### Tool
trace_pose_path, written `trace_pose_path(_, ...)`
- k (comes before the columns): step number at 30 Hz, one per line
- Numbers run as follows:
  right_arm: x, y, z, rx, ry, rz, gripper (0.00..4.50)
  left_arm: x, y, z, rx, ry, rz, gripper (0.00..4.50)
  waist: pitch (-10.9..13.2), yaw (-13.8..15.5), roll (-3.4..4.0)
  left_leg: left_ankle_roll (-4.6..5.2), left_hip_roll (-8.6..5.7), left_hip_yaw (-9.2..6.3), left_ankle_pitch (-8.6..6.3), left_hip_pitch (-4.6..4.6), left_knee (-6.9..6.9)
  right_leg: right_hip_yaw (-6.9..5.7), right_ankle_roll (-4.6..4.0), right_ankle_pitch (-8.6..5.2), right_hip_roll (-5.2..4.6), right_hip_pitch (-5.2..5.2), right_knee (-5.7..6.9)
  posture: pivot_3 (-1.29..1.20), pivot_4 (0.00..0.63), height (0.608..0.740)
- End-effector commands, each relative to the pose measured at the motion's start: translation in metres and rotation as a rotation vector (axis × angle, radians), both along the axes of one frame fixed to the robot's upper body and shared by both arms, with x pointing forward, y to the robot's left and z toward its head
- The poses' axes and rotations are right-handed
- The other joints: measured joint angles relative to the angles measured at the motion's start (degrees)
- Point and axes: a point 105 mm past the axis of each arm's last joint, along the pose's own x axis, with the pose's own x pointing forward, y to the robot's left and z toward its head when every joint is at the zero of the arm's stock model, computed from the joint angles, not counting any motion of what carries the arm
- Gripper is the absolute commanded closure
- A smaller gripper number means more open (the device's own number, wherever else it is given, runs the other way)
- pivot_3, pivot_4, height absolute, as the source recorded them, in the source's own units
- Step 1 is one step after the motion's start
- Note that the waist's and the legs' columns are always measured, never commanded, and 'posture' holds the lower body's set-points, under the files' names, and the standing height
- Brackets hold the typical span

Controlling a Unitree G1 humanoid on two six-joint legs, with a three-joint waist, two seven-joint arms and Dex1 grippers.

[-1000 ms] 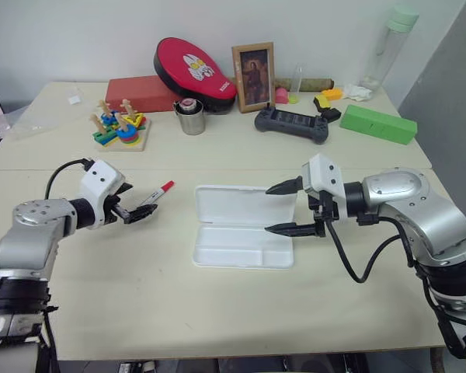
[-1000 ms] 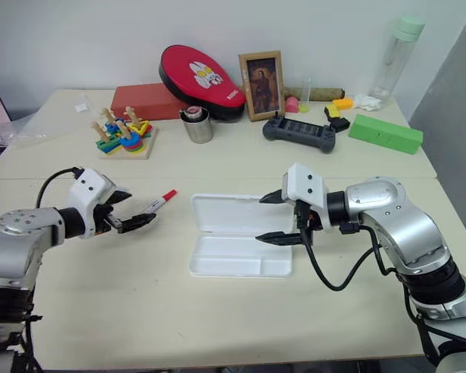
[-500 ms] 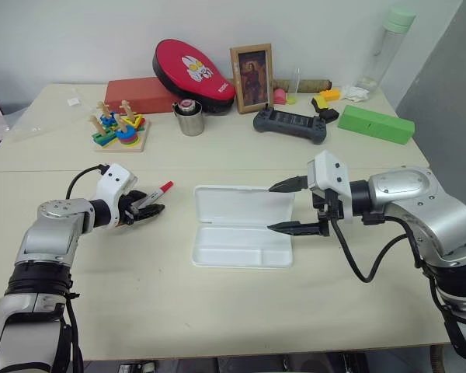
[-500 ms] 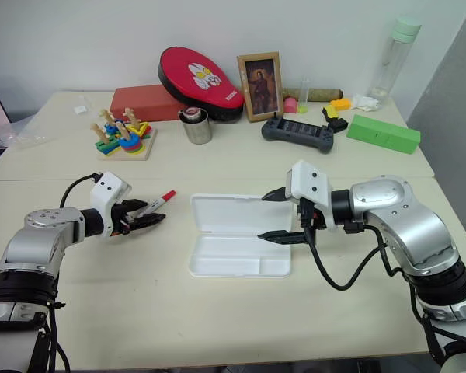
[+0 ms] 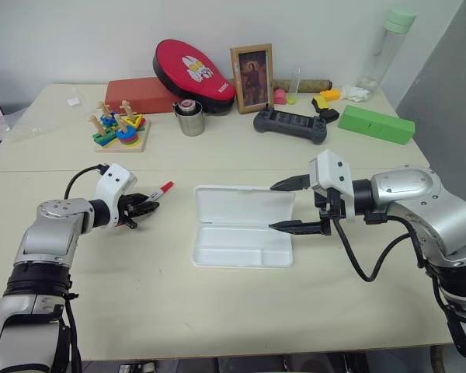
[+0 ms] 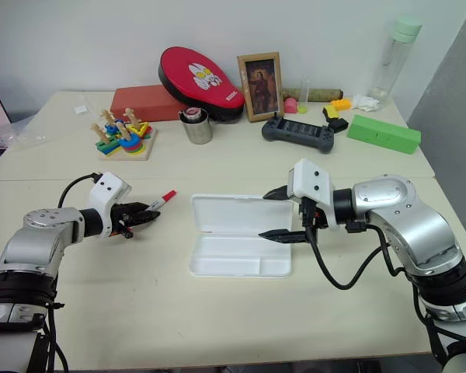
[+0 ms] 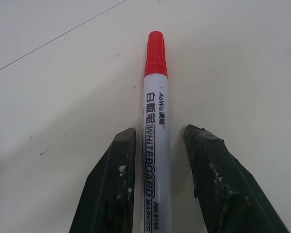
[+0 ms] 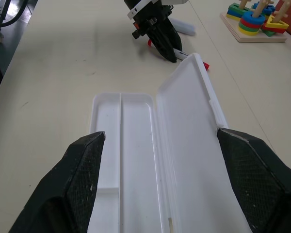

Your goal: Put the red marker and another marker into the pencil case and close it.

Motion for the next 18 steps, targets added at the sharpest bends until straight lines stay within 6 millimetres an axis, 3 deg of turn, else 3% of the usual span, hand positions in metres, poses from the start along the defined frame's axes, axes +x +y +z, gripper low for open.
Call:
trace_pose_path(1,-0.0037,0.0004,0.0067,-0.006,-0.052,0.014,0.66,-0.0043,0.0059,-0.0059,0.043,0.029,0.019,2.79,0.0,0.0,0.0,0.0,0.0,0.0,0.0,0.0,0.0,0.0,0.0,0.0,0.0,0.0,0.0,0.0,0.15,0.74)
trace_pose_path(7,-0.0033,0.0004,0.006,-0.008,-0.052,0.01,0.66,-0.0047,0.006,-0.0074,0.067,0.031,0.017,2.79,0.0,0.0,0.0,0.0,0.0,0.0,0.0,0.0,0.0,0.0,0.0,0.0,0.0,0.0,0.0,0.0,0.15,0.74)
trace_pose_path(14,-0.0031,0.0003,0.0062,-0.008,-0.05,0.009,0.66,-0.0042,0.0057,-0.0066,0.068,0.025,0.014,3.96,0.0,0.0,0.0,0.0,0.0,0.0,0.01,0.01,0.0,0.0,0.0,0.0,0.0,0.0,0.01,0.0,0.15,0.74)
trace_pose_path(18,-0.0034,0.0003,0.0061,-0.007,-0.049,0.01,0.66,-0.0045,0.0047,-0.0061,0.064,0.024,0.007,4.07,0.0,0.0,0.0,0.01,0.0,0.0,0.02,0.01,0.01,0.0,0.0,0.0,0.0,0.0,0.01,0.0,0.15,0.74)
